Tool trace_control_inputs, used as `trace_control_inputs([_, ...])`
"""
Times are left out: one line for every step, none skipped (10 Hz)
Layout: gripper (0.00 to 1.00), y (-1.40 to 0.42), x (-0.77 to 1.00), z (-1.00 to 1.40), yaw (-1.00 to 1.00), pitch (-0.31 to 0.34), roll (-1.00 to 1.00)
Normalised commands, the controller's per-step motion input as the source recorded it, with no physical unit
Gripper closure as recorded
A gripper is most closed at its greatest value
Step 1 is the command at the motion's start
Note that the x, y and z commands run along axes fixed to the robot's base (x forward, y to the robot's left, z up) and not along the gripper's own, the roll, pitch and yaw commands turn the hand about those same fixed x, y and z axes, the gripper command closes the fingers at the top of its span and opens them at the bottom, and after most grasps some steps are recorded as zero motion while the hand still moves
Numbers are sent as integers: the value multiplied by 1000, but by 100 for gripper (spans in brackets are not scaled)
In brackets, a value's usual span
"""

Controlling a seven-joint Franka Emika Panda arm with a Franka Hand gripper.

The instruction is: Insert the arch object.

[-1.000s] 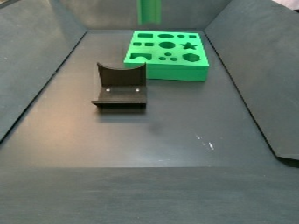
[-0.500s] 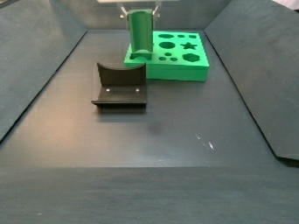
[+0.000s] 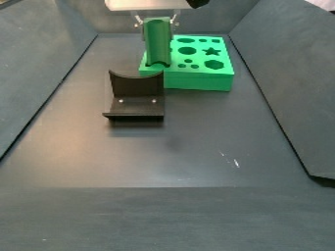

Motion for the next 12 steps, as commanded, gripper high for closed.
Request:
trace_control_inputs([100, 51, 0, -529, 0, 0, 0])
trace_control_inputs([100, 100, 0, -469, 0, 0, 0])
trace_control_inputs([100, 100, 106, -509, -120, 30, -36])
trace_control_inputs([100, 111, 211, -517, -174, 74, -47])
trace_control_inputs([100, 129, 126, -629, -206, 34, -66])
trace_control_inputs([100, 120, 71, -854, -203, 0, -121])
trace_control_inputs([100, 49, 69, -866, -160, -39, -121])
trace_control_inputs([100, 26, 0, -909, -134, -81, -107])
trace_control_inputs([100, 37, 0, -954, -109, -83, -86])
trace_control_inputs([100, 0, -143, -1000, 0, -123, 0])
trace_control_inputs([100, 29, 0, 23, 0, 0, -41])
trace_control_inputs([100, 0, 0, 0, 0, 0, 0])
